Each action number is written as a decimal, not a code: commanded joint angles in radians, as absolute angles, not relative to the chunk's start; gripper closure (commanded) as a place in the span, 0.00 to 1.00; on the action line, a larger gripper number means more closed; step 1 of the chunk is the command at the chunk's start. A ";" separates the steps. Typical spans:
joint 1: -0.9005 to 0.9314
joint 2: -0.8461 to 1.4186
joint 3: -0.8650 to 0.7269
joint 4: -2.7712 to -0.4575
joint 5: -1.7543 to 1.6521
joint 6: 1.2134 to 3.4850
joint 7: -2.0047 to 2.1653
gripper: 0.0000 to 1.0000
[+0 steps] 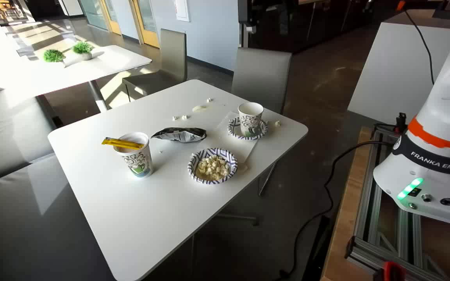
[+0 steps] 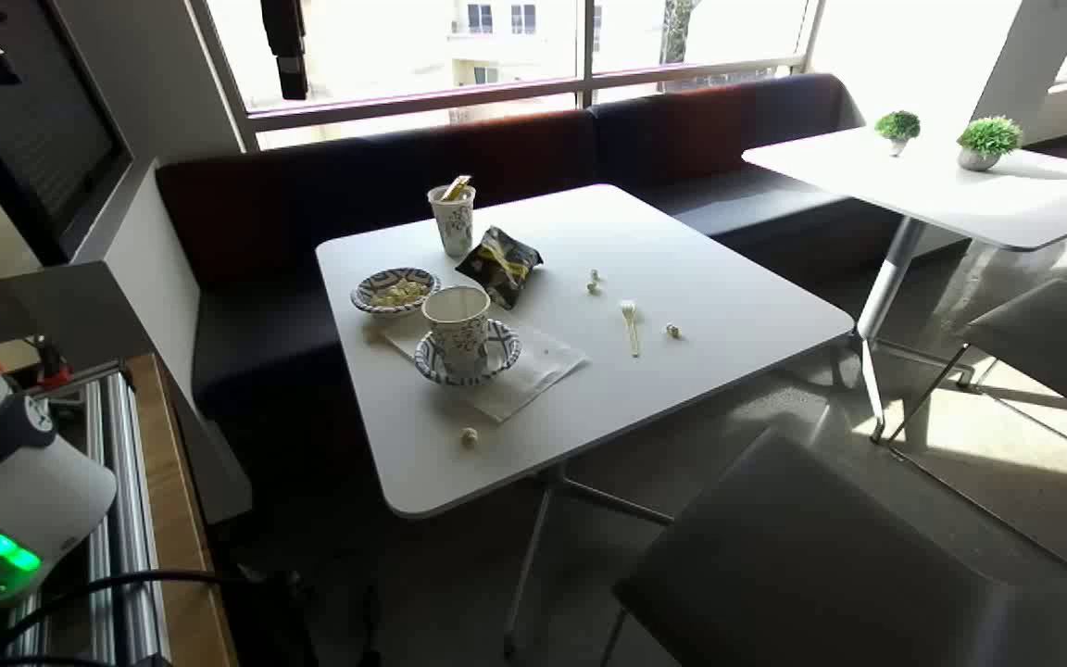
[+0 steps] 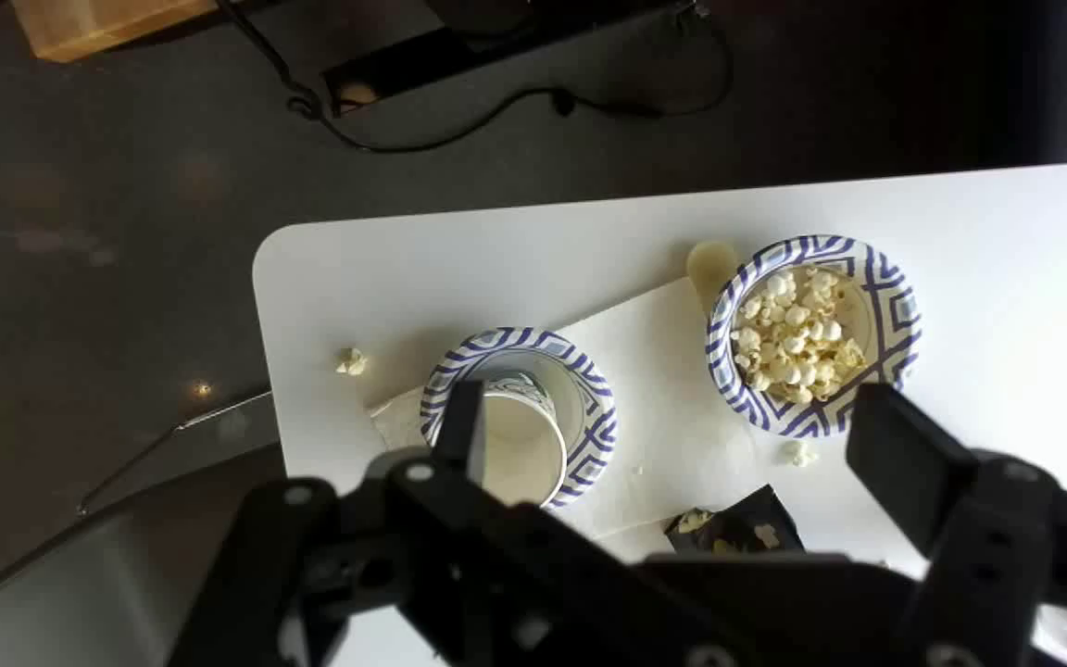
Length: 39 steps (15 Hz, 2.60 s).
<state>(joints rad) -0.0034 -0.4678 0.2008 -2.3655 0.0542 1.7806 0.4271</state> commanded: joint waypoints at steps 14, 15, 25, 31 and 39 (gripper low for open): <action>0.030 -0.293 0.210 -2.311 -0.188 1.877 0.252 0.00; 0.034 -0.262 0.206 -2.309 -0.225 1.933 0.225 0.00; 0.017 -0.013 0.090 -2.471 -0.403 2.724 -0.159 0.00; 0.011 0.066 0.047 -2.553 -0.353 3.020 -0.355 0.00; 0.007 0.150 0.014 -2.532 -0.441 3.110 -0.373 0.00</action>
<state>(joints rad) 0.0014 0.1002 0.0513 -2.5508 -0.3662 3.0614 -0.3841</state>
